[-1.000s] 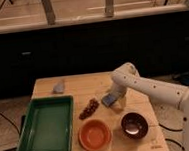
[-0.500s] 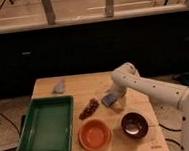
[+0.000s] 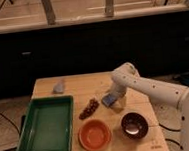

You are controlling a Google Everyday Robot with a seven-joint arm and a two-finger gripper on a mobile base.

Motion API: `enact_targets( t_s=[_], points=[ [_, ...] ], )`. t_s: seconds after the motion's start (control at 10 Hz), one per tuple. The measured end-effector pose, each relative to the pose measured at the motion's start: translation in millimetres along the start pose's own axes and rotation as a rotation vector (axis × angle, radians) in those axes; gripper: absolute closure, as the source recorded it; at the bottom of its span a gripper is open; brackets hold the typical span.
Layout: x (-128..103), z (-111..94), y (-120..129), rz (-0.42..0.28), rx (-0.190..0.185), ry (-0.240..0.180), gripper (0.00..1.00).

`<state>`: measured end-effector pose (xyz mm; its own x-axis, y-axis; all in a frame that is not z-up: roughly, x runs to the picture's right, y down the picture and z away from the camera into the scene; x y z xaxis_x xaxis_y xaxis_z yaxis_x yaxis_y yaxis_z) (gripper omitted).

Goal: Wipe tray with sponge

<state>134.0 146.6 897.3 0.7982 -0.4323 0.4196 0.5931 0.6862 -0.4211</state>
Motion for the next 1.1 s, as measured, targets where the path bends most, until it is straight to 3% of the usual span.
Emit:
enact_targets(
  t_s=[0.3,0.4,0.9,1.0,1.1],
  points=[
    [-1,1,1,-0.006,-0.003,-0.002,0.27],
    [0,-1,-1,-0.008,-0.002,0.002,0.43],
    [2,2,-10,-0.013,-0.017,-0.017,0.92],
    [2,3,-12,-0.021,-0.023,-0.021,0.99],
    [2,3,-12,-0.022,-0.023,-0.023,1.0]
  ],
)
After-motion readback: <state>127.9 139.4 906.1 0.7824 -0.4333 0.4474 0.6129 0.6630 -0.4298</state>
